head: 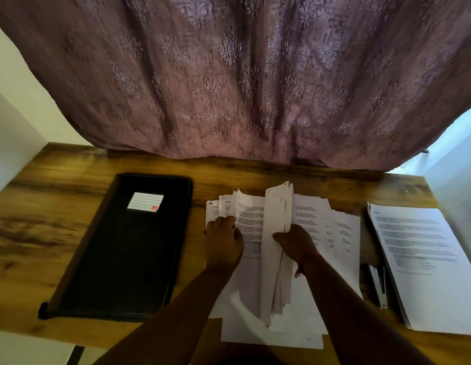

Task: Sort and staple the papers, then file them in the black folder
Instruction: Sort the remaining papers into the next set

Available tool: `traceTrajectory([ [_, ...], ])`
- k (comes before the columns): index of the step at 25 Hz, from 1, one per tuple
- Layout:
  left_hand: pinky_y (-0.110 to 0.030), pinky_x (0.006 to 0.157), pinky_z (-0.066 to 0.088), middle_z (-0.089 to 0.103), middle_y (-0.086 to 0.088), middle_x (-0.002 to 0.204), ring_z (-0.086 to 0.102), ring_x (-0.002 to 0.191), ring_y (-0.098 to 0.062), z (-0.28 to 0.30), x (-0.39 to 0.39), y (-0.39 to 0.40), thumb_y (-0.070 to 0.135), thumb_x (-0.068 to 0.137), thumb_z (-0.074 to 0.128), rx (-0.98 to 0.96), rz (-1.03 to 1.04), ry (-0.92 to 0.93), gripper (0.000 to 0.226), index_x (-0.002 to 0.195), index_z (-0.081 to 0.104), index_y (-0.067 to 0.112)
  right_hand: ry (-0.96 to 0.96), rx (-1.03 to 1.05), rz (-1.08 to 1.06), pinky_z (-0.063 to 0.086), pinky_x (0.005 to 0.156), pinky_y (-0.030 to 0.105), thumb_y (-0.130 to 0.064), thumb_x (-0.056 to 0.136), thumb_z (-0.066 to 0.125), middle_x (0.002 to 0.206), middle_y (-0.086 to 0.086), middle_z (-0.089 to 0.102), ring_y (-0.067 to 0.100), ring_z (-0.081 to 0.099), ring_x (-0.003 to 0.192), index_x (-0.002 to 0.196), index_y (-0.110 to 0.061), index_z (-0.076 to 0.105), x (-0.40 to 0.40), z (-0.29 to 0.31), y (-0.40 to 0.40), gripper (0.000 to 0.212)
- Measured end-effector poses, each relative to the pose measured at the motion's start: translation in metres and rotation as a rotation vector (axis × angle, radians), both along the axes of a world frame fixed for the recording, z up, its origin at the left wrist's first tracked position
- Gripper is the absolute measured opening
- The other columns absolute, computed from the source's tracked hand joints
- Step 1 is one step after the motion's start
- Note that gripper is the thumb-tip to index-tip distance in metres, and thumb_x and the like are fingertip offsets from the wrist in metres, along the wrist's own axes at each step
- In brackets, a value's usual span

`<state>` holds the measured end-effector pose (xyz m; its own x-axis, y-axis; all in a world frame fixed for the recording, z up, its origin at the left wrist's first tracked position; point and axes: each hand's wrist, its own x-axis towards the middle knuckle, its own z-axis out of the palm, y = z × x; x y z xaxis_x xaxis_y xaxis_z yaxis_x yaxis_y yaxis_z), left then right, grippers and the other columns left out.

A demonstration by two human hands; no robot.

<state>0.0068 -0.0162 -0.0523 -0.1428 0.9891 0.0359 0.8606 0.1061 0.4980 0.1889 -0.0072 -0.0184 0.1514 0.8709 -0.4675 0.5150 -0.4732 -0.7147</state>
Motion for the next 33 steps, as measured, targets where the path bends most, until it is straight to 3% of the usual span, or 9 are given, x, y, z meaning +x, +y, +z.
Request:
traceTrajectory([
  [5, -0.043, 0.106, 0.046, 0.067, -0.001, 0.119, 0.061, 0.113, -0.019, 0.009, 0.01, -0.007, 0.026, 0.104, 0.043, -0.201, -0.134, -0.461, 0.03, 0.131, 0.056, 0.02, 0.007, -0.012, -0.025, 0.044, 0.1, 0.042, -0.028, 0.089, 0.068, 0.125, 0.013, 0.062, 0.031, 0.055, 0.119, 0.127, -0.012, 0.057, 0.001, -0.002, 0.002, 0.043],
  [7, -0.041, 0.111, 0.041, 0.058, -0.003, 0.13, 0.052, 0.124, -0.022, 0.007, 0.01, -0.009, 0.033, 0.1, 0.052, -0.169, -0.142, -0.294, 0.034, 0.132, 0.055, 0.021, -0.004, -0.013, -0.017, 0.044, 0.1, 0.042, -0.026, 0.089, 0.067, 0.128, 0.014, 0.06, 0.032, 0.053, 0.122, 0.131, -0.01, 0.054, 0.001, -0.003, 0.002, 0.047],
  [9, -0.046, 0.111, 0.037, 0.041, -0.005, 0.145, 0.038, 0.134, -0.029, 0.007, 0.007, -0.008, 0.055, 0.089, 0.06, -0.185, -0.083, -0.06, 0.06, 0.138, 0.047, 0.022, -0.006, -0.03, -0.019, 0.045, 0.099, 0.042, -0.024, 0.089, 0.067, 0.127, 0.015, 0.059, 0.033, 0.053, 0.121, 0.132, -0.008, 0.052, 0.002, -0.003, 0.003, 0.048],
  [12, -0.052, 0.113, 0.032, 0.027, -0.008, 0.154, 0.027, 0.14, -0.032, 0.003, 0.005, -0.005, 0.072, 0.078, 0.06, -0.275, -0.028, -0.028, 0.084, 0.144, 0.039, 0.024, 0.006, -0.042, -0.023, 0.045, 0.099, 0.043, -0.024, 0.089, 0.067, 0.124, 0.014, 0.061, 0.032, 0.055, 0.118, 0.128, -0.009, 0.054, 0.003, -0.003, 0.004, 0.044],
  [15, -0.053, 0.11, 0.036, 0.044, -0.005, 0.144, 0.042, 0.132, -0.029, 0.001, 0.007, -0.004, 0.072, 0.085, 0.05, -0.259, -0.017, -0.013, 0.069, 0.136, 0.048, 0.025, -0.005, -0.024, -0.009, 0.045, 0.099, 0.042, -0.022, 0.09, 0.065, 0.126, 0.015, 0.06, 0.033, 0.053, 0.121, 0.13, -0.009, 0.053, 0.002, -0.004, 0.004, 0.044],
  [19, -0.046, 0.105, 0.04, 0.063, 0.0, 0.121, 0.057, 0.114, -0.023, 0.003, 0.003, -0.004, 0.045, 0.1, 0.043, -0.059, -0.053, 0.035, 0.033, 0.119, 0.058, 0.025, 0.015, -0.021, -0.006, 0.044, 0.1, 0.044, -0.022, 0.092, 0.063, 0.126, 0.016, 0.06, 0.034, 0.053, 0.122, 0.127, -0.008, 0.056, 0.003, -0.004, 0.004, 0.038],
  [22, -0.046, 0.103, 0.046, 0.063, -0.001, 0.123, 0.059, 0.114, -0.02, -0.001, 0.003, -0.009, 0.043, 0.1, 0.044, 0.086, -0.234, 0.024, 0.045, 0.14, 0.045, 0.022, 0.025, -0.029, -0.009, 0.044, 0.099, 0.043, -0.024, 0.091, 0.064, 0.124, 0.014, 0.061, 0.032, 0.054, 0.12, 0.126, -0.011, 0.056, 0.003, -0.005, 0.005, 0.038],
  [25, -0.044, 0.11, 0.041, 0.056, -0.004, 0.136, 0.055, 0.123, -0.021, 0.006, 0.015, -0.013, 0.04, 0.1, 0.048, -0.074, -0.314, -0.091, 0.062, 0.154, 0.025, 0.021, 0.016, -0.04, -0.038, 0.045, 0.095, 0.04, -0.03, 0.09, 0.066, 0.117, 0.013, 0.063, 0.031, 0.057, 0.113, 0.121, -0.01, 0.059, 0.004, -0.005, 0.006, 0.038],
  [33, -0.038, 0.104, 0.047, 0.057, -0.007, 0.129, 0.057, 0.116, -0.025, -0.002, 0.014, -0.011, 0.03, 0.1, 0.049, -0.088, -0.306, -0.025, 0.029, 0.121, 0.061, 0.014, -0.003, -0.043, -0.034, 0.045, 0.096, 0.041, -0.031, 0.088, 0.067, 0.115, 0.012, 0.063, 0.029, 0.057, 0.111, 0.12, -0.009, 0.059, 0.005, -0.009, 0.007, 0.039],
])
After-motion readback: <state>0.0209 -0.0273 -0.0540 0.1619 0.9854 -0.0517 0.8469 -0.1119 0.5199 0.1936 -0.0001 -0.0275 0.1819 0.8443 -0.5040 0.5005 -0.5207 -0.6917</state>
